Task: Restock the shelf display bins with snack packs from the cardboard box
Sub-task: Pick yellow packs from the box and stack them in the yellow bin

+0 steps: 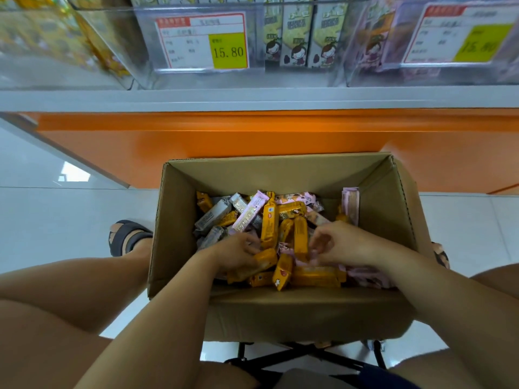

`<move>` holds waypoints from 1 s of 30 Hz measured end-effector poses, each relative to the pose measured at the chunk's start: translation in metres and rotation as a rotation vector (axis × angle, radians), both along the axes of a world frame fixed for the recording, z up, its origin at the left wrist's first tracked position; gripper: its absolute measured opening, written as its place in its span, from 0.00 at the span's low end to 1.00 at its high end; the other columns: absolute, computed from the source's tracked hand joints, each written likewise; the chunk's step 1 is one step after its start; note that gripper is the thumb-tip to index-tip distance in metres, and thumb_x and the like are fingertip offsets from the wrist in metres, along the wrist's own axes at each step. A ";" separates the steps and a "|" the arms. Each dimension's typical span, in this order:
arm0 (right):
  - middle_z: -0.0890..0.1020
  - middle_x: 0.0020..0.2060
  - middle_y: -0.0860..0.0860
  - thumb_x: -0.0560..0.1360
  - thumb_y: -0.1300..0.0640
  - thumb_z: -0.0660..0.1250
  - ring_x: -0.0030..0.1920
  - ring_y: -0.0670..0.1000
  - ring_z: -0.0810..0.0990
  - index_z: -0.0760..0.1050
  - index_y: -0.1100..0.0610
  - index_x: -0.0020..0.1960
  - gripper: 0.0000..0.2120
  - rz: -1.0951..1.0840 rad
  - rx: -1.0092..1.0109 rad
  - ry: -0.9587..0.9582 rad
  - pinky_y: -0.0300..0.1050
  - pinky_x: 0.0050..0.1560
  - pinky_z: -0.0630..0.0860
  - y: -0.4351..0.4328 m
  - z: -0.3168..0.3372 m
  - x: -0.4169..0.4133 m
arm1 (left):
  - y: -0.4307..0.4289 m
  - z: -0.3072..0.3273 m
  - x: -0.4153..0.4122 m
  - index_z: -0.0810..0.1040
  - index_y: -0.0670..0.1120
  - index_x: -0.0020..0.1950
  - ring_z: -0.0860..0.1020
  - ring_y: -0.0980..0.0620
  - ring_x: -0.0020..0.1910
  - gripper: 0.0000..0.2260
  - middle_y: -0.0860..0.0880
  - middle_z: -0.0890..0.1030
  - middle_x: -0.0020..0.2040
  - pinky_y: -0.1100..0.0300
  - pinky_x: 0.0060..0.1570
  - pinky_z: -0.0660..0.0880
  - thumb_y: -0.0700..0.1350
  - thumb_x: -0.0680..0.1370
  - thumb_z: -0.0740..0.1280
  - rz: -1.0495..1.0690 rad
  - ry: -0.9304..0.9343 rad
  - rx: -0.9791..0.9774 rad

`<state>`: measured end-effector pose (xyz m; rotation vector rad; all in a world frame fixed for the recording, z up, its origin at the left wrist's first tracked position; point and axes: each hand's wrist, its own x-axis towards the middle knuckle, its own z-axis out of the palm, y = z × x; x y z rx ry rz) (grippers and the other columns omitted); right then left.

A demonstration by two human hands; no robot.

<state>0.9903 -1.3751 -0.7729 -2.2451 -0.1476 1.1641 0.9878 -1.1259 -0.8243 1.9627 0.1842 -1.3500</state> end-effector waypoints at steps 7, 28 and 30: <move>0.74 0.60 0.51 0.72 0.54 0.72 0.57 0.51 0.74 0.70 0.53 0.65 0.24 0.257 -0.341 0.110 0.40 0.48 0.69 0.006 0.000 -0.009 | 0.000 0.003 -0.001 0.69 0.57 0.69 0.75 0.49 0.58 0.26 0.49 0.67 0.64 0.60 0.51 0.78 0.45 0.73 0.73 -0.084 0.158 0.018; 0.78 0.47 0.50 0.74 0.53 0.71 0.44 0.47 0.76 0.75 0.59 0.61 0.18 -0.237 -0.105 -0.119 0.43 0.49 0.73 0.025 0.020 0.014 | -0.003 0.048 0.028 0.66 0.51 0.73 0.74 0.56 0.45 0.29 0.48 0.75 0.61 0.67 0.39 0.71 0.36 0.74 0.69 0.238 -0.496 0.099; 0.79 0.53 0.50 0.73 0.51 0.71 0.50 0.49 0.78 0.73 0.57 0.63 0.21 -0.212 -0.087 -0.066 0.43 0.52 0.73 0.027 0.007 0.006 | -0.015 0.034 0.016 0.64 0.49 0.74 0.74 0.56 0.47 0.29 0.47 0.75 0.61 0.71 0.39 0.69 0.37 0.75 0.69 0.275 -0.479 0.073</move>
